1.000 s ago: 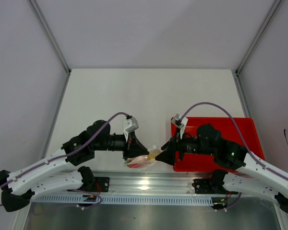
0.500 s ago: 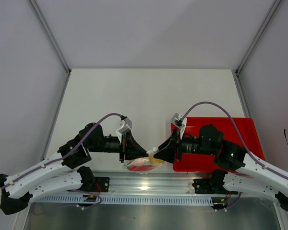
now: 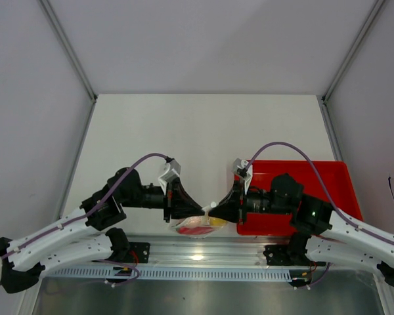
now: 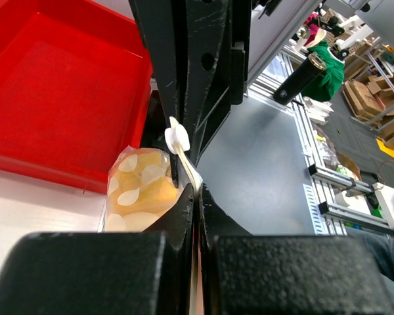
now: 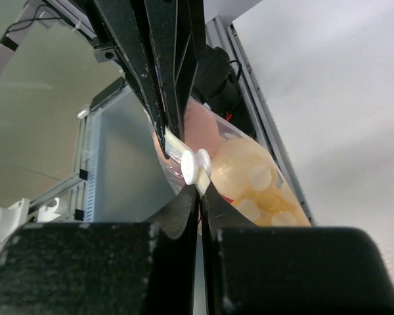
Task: Place the food in the zip-top bag and seal the zipper
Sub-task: Zip the zipper food storage bag at the center of the board.
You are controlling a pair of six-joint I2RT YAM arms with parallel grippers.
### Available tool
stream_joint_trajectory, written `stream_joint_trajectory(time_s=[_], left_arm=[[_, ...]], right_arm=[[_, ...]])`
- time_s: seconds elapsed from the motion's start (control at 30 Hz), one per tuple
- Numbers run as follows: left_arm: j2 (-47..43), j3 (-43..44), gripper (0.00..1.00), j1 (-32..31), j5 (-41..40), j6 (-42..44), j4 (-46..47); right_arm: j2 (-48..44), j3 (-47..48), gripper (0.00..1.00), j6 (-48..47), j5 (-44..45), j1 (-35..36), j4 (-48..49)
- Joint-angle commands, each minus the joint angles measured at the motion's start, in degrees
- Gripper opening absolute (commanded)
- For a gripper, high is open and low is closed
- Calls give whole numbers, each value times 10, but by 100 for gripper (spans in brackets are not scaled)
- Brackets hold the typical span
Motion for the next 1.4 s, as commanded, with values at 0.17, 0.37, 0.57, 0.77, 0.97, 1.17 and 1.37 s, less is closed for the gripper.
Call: stream_joint_trajectory(time_s=[0.17, 0.37, 0.57, 0.77, 0.97, 1.17, 1.37], left_arm=[[17, 7, 1, 1, 11, 28, -33], [16, -7, 7, 1, -13, 59, -87], [3, 9, 33, 1, -29, 71, -92], [4, 33, 65, 1, -51, 77, -86], [27, 42, 72, 1, -49, 75, -62], [42, 51, 71, 1, -41, 78, -48], [55, 54, 65, 1, -21, 78, -43]], right_arm=[[-7, 38, 0, -23, 64, 4, -35], [0, 66, 0, -44, 64, 4, -95], [15, 55, 0, -41, 27, 7, -90], [17, 37, 0, -33, 10, 16, -66], [37, 37, 0, -29, -1, 30, -59], [51, 40, 0, -29, -6, 34, -61], [48, 37, 0, -28, -2, 34, -55]])
